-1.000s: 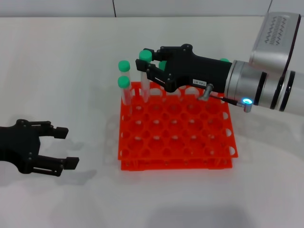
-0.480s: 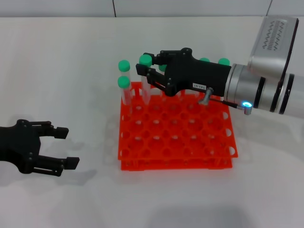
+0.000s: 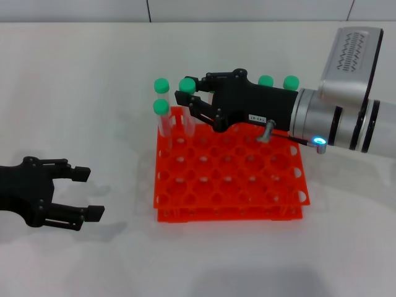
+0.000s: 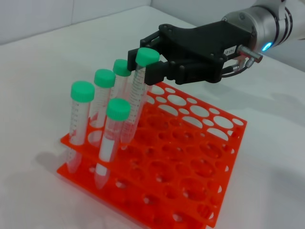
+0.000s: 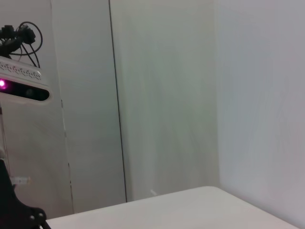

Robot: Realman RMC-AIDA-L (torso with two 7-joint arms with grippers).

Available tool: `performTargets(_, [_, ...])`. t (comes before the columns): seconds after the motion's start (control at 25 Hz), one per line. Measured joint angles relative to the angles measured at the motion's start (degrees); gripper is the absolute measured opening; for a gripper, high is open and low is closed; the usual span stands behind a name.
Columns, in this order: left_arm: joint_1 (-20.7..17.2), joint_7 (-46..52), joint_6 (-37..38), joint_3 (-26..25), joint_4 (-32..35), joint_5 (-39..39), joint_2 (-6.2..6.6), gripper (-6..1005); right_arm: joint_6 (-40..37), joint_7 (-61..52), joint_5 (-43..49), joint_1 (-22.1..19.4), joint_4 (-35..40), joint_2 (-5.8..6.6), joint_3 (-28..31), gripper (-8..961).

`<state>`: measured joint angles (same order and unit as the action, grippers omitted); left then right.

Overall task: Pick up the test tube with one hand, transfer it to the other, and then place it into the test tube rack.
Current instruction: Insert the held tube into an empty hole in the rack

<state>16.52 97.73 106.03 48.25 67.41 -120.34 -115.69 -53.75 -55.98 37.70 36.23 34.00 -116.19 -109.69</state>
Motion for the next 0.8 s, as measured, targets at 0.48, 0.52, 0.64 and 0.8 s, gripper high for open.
performTargets(0.48, [0.0, 0.0, -0.04, 0.0, -0.03, -0.17, -0.15, 888, 0.52, -0.06, 0.01, 0.06, 0.0, 0.0, -0.22, 262])
performTargets(0.52, [0.0, 0.0, -0.04, 0.0, -0.05, -0.19, -0.15, 888, 0.63, -0.01, 0.01, 0.06, 0.01, 0.0, -0.21, 262])
performTargets(0.64, [0.0, -0.09, -0.04, 0.0, -0.12, -0.23, -0.15, 887, 0.67, -0.01, 0.01, 0.0, 0.01, 0.0, -0.2, 262])
performTargets(0.8, [0.0, -0.36, -0.04, 0.0, -0.2, -0.24, -0.15, 887, 0.7, 0.0, -0.32, 0.03, 0.01, 0.0, -0.22, 262])
